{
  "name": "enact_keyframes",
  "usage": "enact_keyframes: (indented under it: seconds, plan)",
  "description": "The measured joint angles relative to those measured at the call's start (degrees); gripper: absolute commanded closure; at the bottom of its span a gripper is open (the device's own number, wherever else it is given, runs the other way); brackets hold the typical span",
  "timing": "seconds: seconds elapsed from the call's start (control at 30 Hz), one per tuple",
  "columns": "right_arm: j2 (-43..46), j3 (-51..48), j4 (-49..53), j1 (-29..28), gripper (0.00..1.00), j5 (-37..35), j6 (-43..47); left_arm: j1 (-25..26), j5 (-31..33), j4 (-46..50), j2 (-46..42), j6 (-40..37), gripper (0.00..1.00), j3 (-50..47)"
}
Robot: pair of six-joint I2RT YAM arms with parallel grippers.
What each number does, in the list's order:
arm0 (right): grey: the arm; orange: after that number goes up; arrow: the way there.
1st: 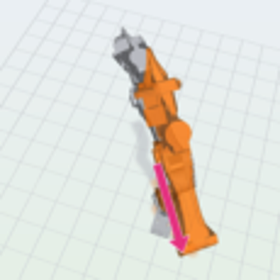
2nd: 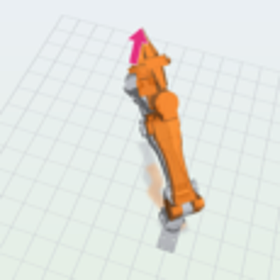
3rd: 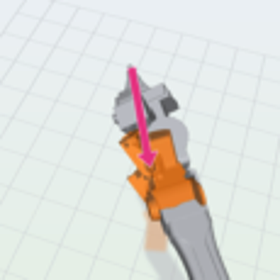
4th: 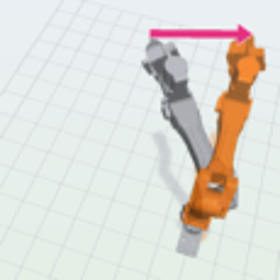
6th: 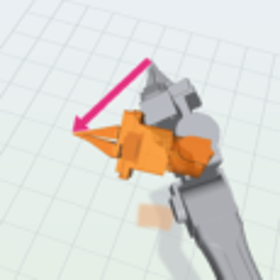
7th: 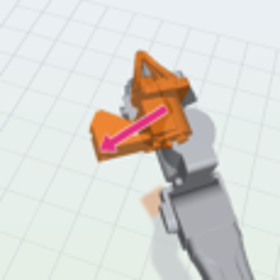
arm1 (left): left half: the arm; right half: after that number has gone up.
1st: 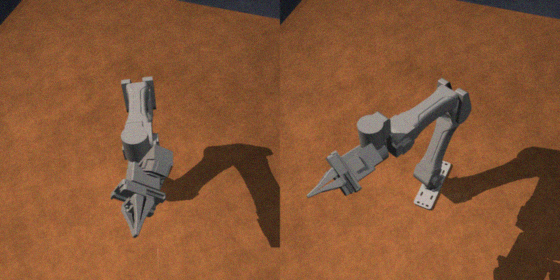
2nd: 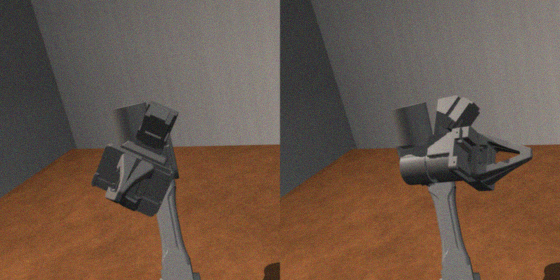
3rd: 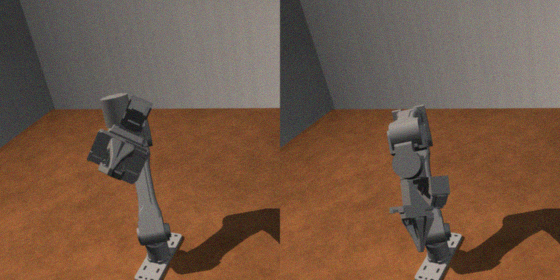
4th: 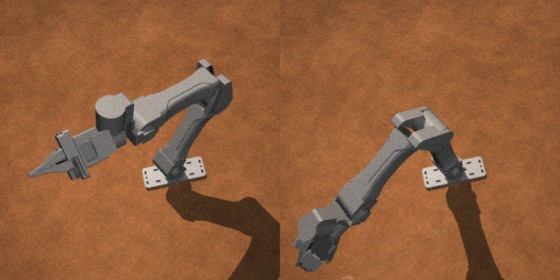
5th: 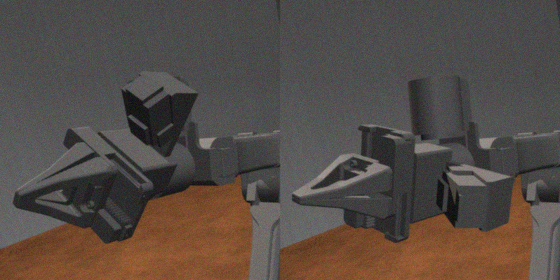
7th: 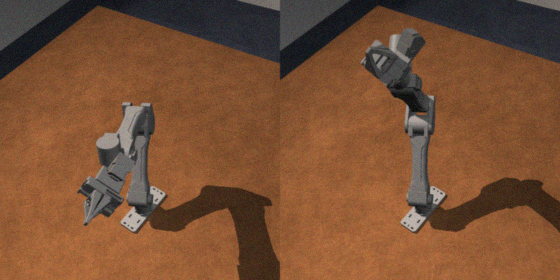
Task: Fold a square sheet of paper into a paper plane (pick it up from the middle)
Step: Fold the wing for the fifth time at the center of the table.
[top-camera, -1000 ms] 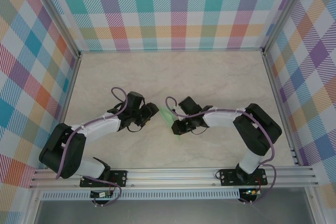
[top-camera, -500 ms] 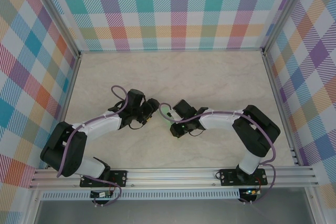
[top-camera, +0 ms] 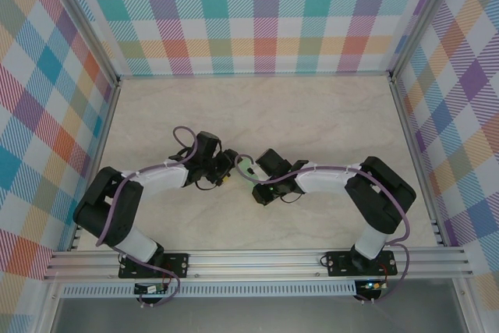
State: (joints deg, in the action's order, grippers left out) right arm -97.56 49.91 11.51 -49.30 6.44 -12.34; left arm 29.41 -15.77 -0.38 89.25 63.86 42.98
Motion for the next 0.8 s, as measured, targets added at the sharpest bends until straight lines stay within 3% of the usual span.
enact_keyframes:
  seconds: [0.47,0.8]
  plan:
    - [1.25,0.02,0.22,-0.22,0.77,-0.46,-0.2,-0.04,-0.31,0.02,2.84,0.98,0.74,0.04]
    - [2.86,0.02,0.17,-0.22,0.77,-0.39,-0.85,-0.04,-0.31,0.26,2.84,0.85,0.78,0.85]
